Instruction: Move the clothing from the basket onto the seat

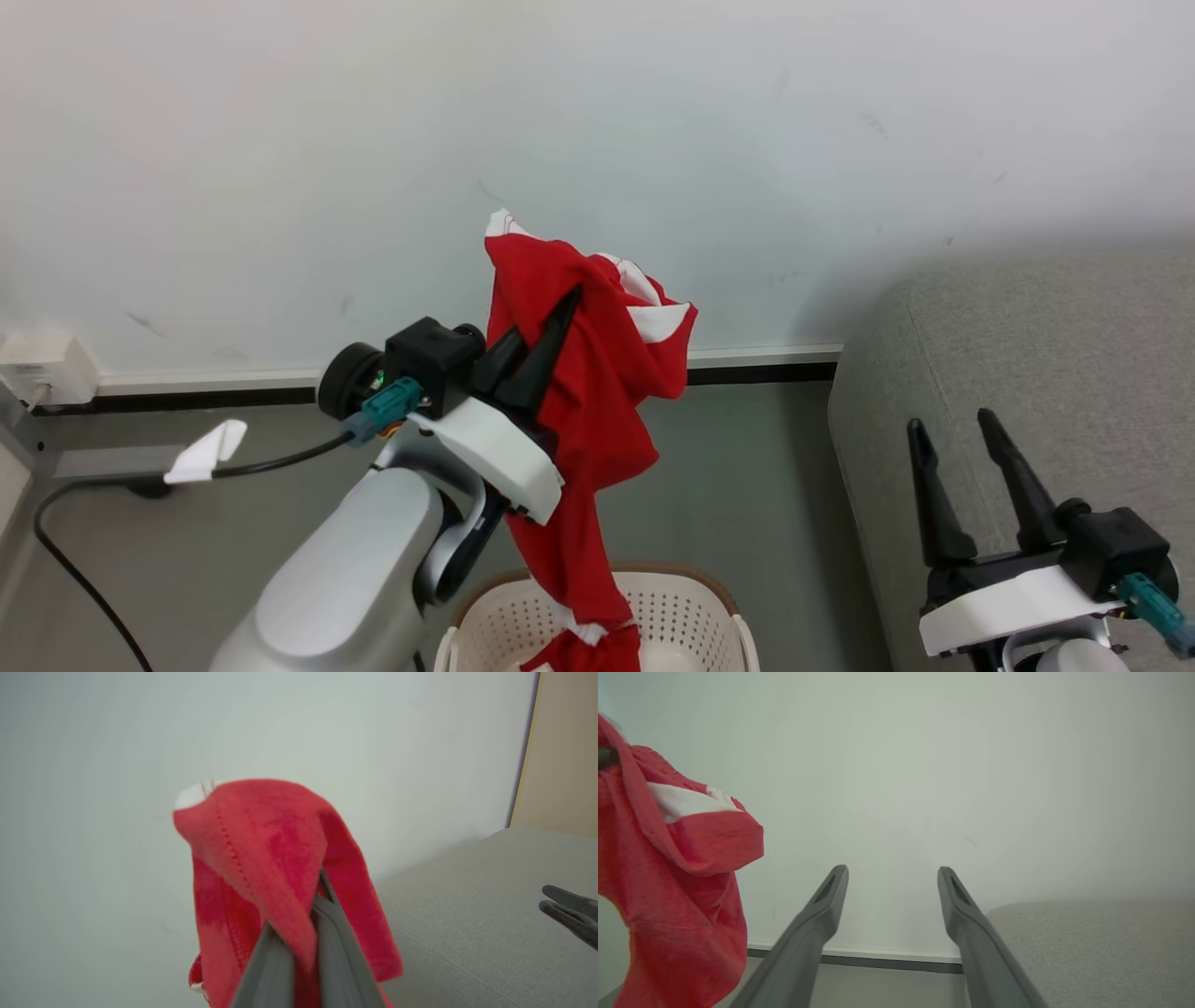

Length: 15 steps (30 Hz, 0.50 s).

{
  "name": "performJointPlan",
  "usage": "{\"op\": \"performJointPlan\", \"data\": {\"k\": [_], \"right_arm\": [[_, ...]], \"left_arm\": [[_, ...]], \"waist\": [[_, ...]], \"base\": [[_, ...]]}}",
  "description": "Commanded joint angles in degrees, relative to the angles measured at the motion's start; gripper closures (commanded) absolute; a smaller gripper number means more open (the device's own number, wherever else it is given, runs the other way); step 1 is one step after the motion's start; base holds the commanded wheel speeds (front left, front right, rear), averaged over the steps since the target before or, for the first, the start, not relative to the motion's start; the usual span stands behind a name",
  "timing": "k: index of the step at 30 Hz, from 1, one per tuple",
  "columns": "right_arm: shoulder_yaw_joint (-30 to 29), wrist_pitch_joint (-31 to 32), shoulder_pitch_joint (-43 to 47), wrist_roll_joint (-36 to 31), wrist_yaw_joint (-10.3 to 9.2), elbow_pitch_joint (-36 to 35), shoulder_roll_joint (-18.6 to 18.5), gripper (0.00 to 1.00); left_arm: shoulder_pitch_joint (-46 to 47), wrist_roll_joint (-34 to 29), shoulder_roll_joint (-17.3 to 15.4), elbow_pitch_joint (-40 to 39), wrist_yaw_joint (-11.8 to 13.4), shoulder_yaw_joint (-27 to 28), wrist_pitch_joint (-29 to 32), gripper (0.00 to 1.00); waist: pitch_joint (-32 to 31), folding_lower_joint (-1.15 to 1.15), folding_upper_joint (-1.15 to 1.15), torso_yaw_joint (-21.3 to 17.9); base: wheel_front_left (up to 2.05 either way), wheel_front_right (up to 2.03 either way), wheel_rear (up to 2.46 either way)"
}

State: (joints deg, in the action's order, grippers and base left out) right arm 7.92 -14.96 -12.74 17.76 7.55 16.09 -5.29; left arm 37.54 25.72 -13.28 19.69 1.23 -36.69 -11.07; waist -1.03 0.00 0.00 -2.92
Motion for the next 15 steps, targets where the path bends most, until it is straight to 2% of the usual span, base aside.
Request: {"op": "performJointPlan", "data": {"k": [1,9,15], "right_arm": [[0.8,-0.1,0.8,0.6,-0.12,0.1,-0.2,0.00],[6.6,-0.1,-0.4,2.4,-0.12,0.4,-0.5,0.00],[19.7,-0.1,-3.3,6.0,-0.12,2.4,-1.8,0.00]], "left_arm": [[-1.1,0.0,-0.6,-1.6,0.6,0.1,0.8,1.00],[-1.7,-0.1,-1.4,-5.3,1.8,-0.4,2.9,1.00],[-0.7,-0.2,-1.1,-6.8,1.9,-1.1,3.8,1.00]], "waist": [[-0.1,0.00,0.00,-0.1],[-0.2,0.00,0.00,-0.3],[0.2,0.00,0.00,-0.3]], "base": [[0.00,0.00,0.00],[0.00,0.00,0.00],[0.00,0.00,0.00]]}}
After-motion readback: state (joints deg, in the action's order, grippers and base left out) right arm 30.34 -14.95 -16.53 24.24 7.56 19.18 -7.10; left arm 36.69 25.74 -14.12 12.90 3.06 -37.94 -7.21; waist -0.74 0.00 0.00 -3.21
